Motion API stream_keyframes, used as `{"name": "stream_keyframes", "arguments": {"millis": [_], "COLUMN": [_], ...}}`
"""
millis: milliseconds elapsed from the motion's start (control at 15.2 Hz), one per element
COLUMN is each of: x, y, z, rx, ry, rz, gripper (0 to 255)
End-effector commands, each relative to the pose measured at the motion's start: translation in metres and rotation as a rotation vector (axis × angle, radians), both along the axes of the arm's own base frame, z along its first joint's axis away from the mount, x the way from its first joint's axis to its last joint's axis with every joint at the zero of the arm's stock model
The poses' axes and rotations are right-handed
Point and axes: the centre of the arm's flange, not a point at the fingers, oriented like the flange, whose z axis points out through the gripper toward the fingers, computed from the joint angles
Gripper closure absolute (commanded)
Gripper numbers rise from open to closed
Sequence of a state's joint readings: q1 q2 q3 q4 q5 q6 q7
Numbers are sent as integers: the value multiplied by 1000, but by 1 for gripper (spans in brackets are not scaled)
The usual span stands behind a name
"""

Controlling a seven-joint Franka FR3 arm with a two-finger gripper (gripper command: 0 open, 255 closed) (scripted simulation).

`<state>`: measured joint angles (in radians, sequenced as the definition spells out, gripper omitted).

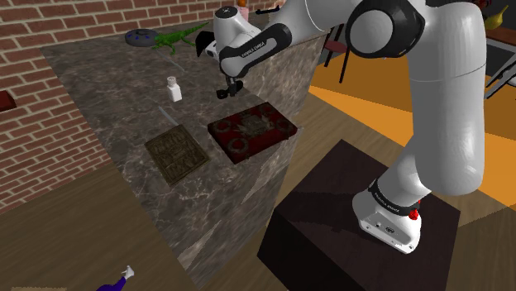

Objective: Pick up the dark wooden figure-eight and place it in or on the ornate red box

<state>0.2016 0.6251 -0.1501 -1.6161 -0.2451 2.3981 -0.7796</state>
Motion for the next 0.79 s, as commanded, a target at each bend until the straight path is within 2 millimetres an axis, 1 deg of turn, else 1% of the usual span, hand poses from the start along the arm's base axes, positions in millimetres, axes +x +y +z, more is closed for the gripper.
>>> {"name": "stream_keyframes", "arguments": {"millis": [0,132,198,726], "x": [0,0,0,0], "y": [0,0,0,0], "z": [0,0,0,0], "rx": [0,0,0,0], "ry": [0,0,0,0], "rz": [0,0,0,0], "gripper": [0,0,255,255]}}
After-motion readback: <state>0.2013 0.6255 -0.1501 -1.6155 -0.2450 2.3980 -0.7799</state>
